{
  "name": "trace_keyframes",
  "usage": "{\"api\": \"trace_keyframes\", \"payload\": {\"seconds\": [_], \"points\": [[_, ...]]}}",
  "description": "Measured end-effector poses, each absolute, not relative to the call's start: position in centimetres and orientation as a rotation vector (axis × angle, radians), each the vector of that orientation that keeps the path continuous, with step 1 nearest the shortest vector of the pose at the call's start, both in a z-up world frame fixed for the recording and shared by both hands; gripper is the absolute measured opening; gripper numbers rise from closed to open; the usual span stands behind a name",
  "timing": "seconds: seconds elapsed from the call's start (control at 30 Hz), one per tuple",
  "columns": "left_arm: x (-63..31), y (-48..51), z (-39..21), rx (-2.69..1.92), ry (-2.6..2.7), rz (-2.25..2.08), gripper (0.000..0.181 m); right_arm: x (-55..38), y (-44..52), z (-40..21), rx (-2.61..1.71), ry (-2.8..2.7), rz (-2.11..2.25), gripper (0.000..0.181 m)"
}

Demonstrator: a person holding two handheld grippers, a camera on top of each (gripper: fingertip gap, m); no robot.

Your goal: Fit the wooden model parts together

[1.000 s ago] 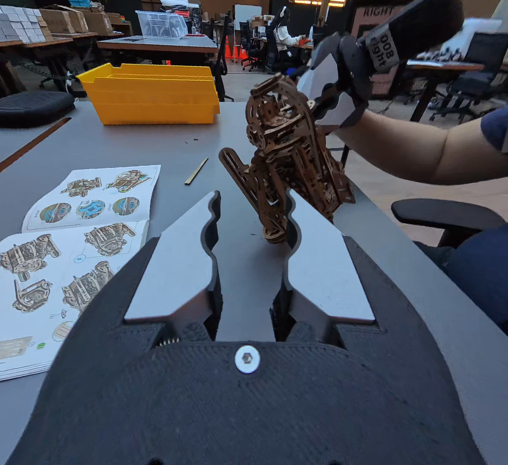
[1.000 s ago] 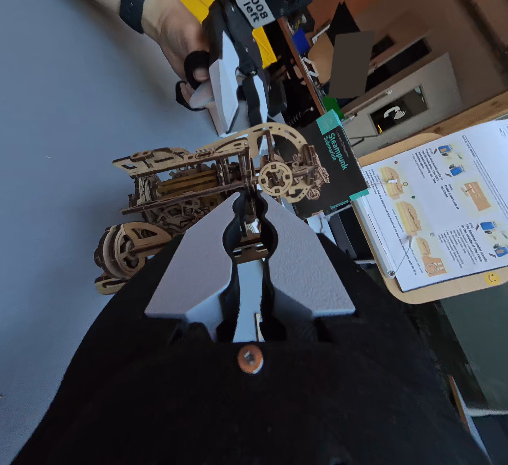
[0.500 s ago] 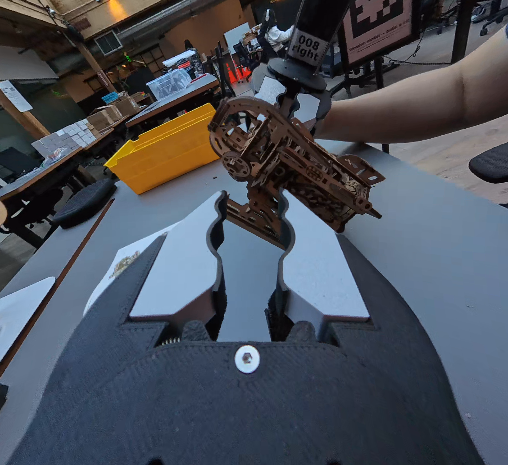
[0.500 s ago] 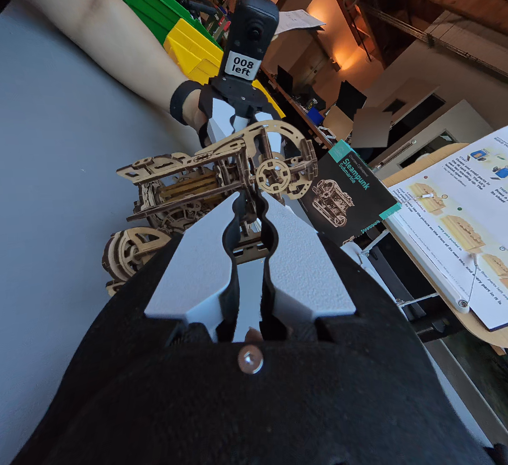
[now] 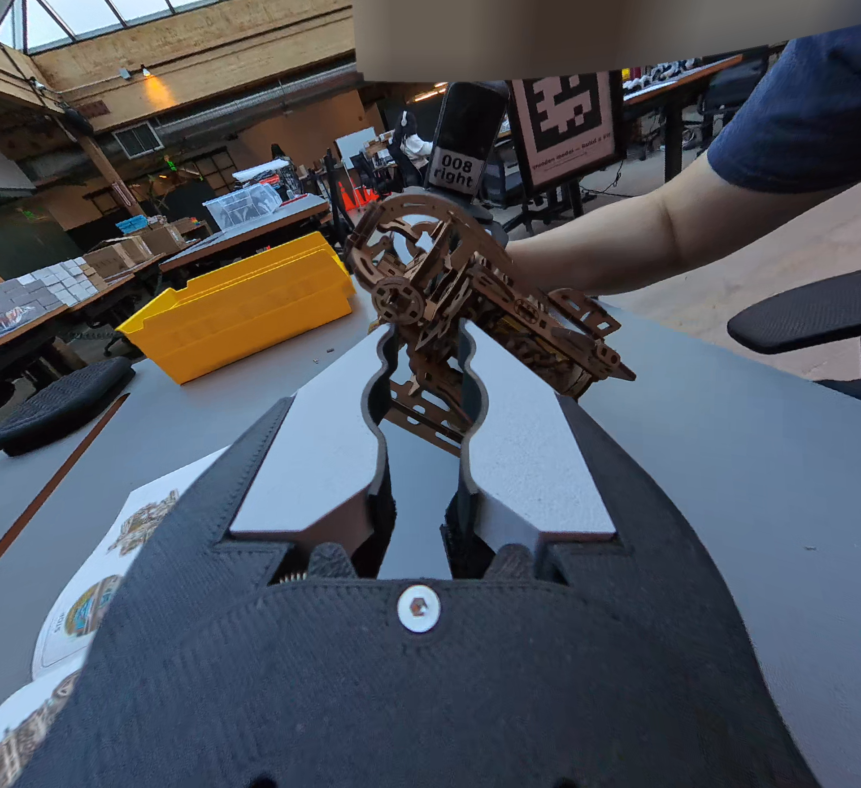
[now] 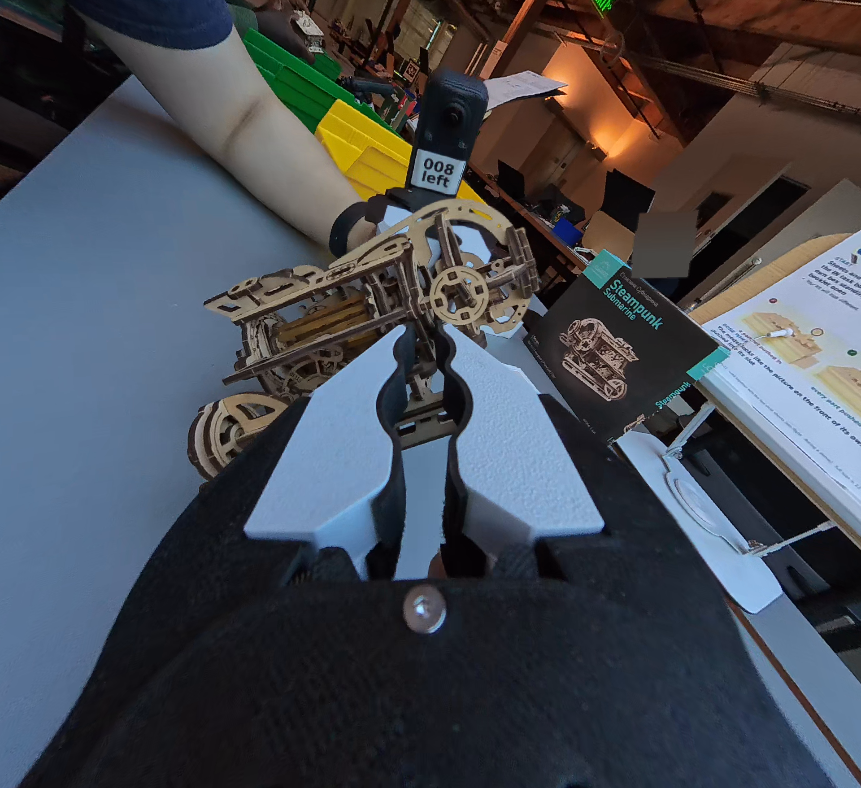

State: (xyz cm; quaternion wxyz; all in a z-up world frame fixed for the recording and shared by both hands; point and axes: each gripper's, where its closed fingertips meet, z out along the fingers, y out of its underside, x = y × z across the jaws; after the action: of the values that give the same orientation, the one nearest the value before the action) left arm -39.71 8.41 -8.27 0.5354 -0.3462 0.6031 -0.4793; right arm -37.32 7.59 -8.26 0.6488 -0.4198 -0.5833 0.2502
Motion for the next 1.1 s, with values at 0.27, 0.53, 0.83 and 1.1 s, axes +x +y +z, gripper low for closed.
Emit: {"api": "trace_keyframes", "payload": {"seconds": [0.27, 0.53, 0.83, 1.1], "points": [[-39.5, 7.5, -8.5, -0.754, 1.428, -1.116, 0.014, -37.1, 7.5, -8.3, -0.949, -1.307, 0.599, 0.007], [-39.2, 6.8, -8.5, -0.677, 1.365, -1.046, 0.015, -37.0, 7.3, -8.5, -0.948, -1.287, 0.717, 0.008], [-39.4, 6.9, -8.5, -0.635, 1.365, -0.983, 0.013, -37.2, 7.5, -8.8, -0.960, -1.277, 0.739, 0.008], [-39.3, 7.5, -8.7, -0.649, 1.349, -0.959, 0.013, -37.1, 7.9, -9.0, -0.981, -1.257, 0.720, 0.008]]}}
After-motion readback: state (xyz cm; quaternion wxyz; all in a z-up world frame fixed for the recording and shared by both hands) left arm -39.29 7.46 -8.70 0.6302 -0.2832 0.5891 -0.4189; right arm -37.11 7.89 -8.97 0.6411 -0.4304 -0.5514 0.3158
